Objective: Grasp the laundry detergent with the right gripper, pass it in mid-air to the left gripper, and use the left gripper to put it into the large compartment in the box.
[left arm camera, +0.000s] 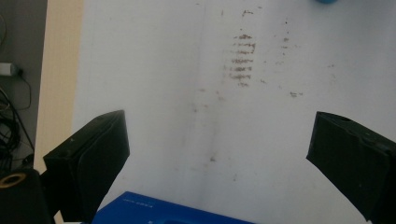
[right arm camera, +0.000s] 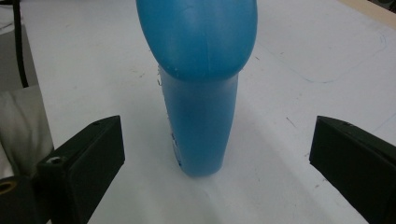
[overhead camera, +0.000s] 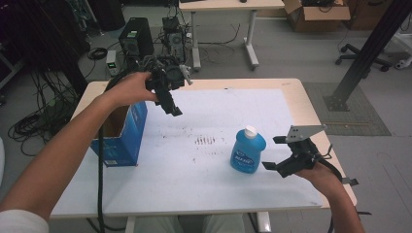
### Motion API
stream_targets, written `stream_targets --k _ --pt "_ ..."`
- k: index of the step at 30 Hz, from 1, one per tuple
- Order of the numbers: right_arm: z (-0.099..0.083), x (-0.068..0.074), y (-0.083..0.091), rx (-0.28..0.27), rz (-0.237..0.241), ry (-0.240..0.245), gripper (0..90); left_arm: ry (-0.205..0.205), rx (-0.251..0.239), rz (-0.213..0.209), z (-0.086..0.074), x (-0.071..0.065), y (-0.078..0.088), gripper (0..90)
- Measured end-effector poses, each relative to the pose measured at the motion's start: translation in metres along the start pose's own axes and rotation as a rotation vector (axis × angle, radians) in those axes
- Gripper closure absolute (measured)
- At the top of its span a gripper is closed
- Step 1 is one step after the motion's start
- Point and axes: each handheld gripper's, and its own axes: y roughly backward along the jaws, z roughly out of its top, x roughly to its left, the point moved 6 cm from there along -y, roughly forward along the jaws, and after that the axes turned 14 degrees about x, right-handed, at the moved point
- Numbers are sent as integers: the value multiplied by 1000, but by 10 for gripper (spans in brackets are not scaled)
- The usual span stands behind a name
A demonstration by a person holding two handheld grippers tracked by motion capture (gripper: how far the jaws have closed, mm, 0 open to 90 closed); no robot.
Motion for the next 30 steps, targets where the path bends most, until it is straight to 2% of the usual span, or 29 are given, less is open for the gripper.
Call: stream_targets --k 5,21,30 --pt "-2 1 -10 -48 -4 -4 24 -8 8 1 2 -1 -1 58" --pt "-6 3 -28 -116 -4 -24 19 -7 14 4 2 -2 -1 57" --pt "-6 4 -43 -155 12 -34 20 -8 20 0 3 -3 -2 58"
